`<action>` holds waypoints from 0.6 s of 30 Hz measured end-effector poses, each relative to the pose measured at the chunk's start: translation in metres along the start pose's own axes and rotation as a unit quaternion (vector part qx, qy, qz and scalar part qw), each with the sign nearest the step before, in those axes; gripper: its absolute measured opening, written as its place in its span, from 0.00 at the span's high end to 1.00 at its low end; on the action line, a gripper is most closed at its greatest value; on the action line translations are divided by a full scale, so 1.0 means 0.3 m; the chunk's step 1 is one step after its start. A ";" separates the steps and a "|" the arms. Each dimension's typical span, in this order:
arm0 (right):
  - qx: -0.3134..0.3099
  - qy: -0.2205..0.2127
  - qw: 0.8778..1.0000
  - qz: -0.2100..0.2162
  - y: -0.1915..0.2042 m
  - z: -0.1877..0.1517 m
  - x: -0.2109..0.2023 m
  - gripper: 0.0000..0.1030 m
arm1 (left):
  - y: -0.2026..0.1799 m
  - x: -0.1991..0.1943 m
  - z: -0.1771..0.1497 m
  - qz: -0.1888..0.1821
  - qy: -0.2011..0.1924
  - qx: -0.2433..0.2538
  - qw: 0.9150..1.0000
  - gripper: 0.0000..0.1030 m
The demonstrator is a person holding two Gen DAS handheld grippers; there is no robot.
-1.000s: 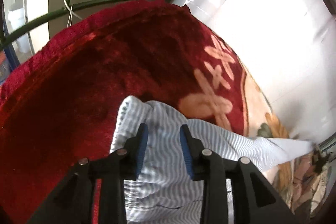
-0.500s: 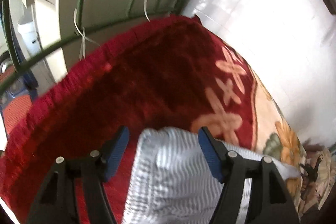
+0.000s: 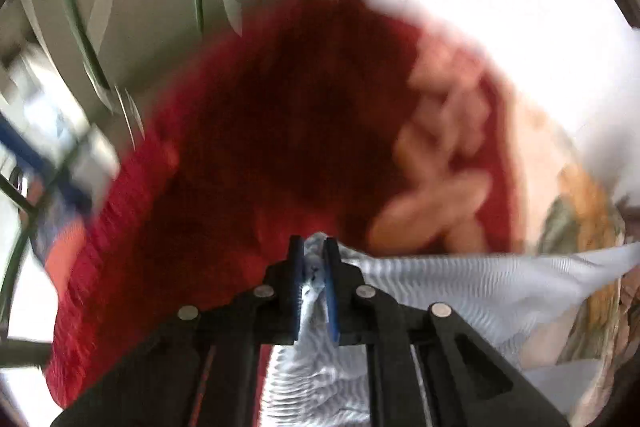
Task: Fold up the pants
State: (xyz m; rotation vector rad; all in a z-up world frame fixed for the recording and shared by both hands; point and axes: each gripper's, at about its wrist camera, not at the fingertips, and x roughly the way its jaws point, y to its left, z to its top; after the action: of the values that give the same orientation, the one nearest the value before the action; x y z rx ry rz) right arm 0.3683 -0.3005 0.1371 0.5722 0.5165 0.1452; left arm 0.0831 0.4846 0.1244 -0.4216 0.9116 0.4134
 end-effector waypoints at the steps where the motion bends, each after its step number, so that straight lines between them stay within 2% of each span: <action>1: 0.007 0.034 0.999 -0.025 -0.032 -0.011 0.046 0.95 | 0.018 -0.032 -0.021 -0.001 -0.035 -0.003 0.999 0.90; 2: 0.011 0.073 0.996 -0.053 -0.068 -0.031 0.093 0.94 | 0.038 -0.023 -0.037 0.011 -0.038 -0.009 0.999 0.90; 3: 0.017 0.110 0.990 -0.088 -0.114 -0.058 0.141 0.94 | 0.057 -0.001 -0.044 0.012 -0.025 -0.021 0.999 0.90; 4: 0.022 0.119 0.988 -0.098 -0.140 -0.074 0.158 0.90 | 0.077 0.031 -0.057 0.021 -0.014 -0.041 0.999 0.90; 5: 0.035 0.123 0.986 -0.105 -0.175 -0.094 0.169 0.69 | 0.086 0.049 -0.061 0.027 -0.014 -0.052 0.998 0.90; 6: 0.047 0.121 0.985 -0.112 -0.196 -0.110 0.175 0.58 | 0.100 0.068 -0.061 0.026 -0.021 -0.064 0.997 0.90; 7: 0.058 0.117 0.984 -0.123 -0.218 -0.128 0.180 0.41 | 0.115 0.081 -0.064 0.024 -0.028 -0.078 0.996 0.88; 8: 0.063 0.117 0.983 -0.126 -0.230 -0.141 0.184 0.37 | 0.136 0.095 -0.064 0.030 -0.033 -0.097 0.994 0.86; 10: 0.059 0.133 0.982 -0.122 -0.252 -0.174 0.185 0.37 | 0.171 0.119 -0.061 0.014 -0.026 -0.126 0.992 0.78; 13: 0.014 0.161 0.976 -0.143 -0.206 -0.180 0.215 0.37 | 0.219 0.130 -0.051 -0.014 -0.007 -0.169 0.986 0.72; 14: 0.007 0.169 0.976 -0.141 -0.176 -0.178 0.222 0.37 | 0.224 0.123 -0.043 -0.022 -0.007 -0.173 0.985 0.71; 16: 0.014 0.204 0.974 -0.098 -0.105 -0.211 0.230 0.37 | 0.213 0.110 -0.039 -0.013 -0.014 -0.168 0.986 0.64; 18: 0.011 0.250 0.964 -0.094 -0.049 -0.218 0.281 0.37 | 0.183 0.115 -0.025 0.004 -0.011 -0.144 0.990 0.54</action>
State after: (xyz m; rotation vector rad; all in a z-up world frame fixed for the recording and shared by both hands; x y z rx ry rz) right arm 0.4080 -0.2584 0.0462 0.5031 1.0617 0.1022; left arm 0.0689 0.5327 0.0825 -0.6760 0.8349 0.5589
